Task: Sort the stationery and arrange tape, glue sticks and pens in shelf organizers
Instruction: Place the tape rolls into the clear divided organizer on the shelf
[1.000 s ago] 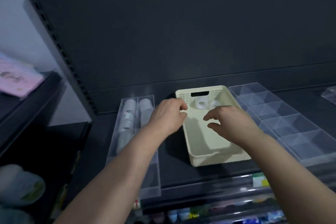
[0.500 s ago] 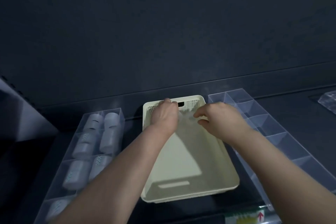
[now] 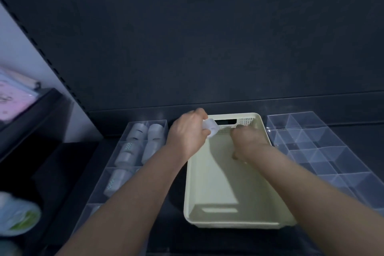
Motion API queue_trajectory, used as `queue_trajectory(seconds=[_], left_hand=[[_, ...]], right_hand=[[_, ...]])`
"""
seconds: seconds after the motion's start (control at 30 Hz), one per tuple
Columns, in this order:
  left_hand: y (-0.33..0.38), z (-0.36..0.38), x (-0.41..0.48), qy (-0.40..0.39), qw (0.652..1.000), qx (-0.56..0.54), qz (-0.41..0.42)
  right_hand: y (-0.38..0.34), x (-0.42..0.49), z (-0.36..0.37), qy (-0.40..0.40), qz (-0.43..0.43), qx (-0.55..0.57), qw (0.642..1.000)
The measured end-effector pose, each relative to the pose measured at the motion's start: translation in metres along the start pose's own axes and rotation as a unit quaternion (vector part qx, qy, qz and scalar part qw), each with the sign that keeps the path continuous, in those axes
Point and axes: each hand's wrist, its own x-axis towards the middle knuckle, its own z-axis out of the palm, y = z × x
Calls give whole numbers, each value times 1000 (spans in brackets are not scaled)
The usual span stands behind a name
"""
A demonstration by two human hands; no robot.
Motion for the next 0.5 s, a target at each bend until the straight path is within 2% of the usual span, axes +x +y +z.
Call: queue_trajectory(seconds=[0.2,0.4,0.43,0.5], left_hand=[[-8,-2,-11,-1,1000,-18,-12],[-15,-12,-22,19,999,-41,-4],[-18,-16,-25,27,999,-43,-2],[-23,-25,-32,29,998,-50,5]], right_hand=[[2,-1,11,30,-2,-1,1000],[6,-2,9,40,-30,-106,993],[4,-4,11,43,-35,-104,993],[3,-10,12,29,-1,-5,1000]])
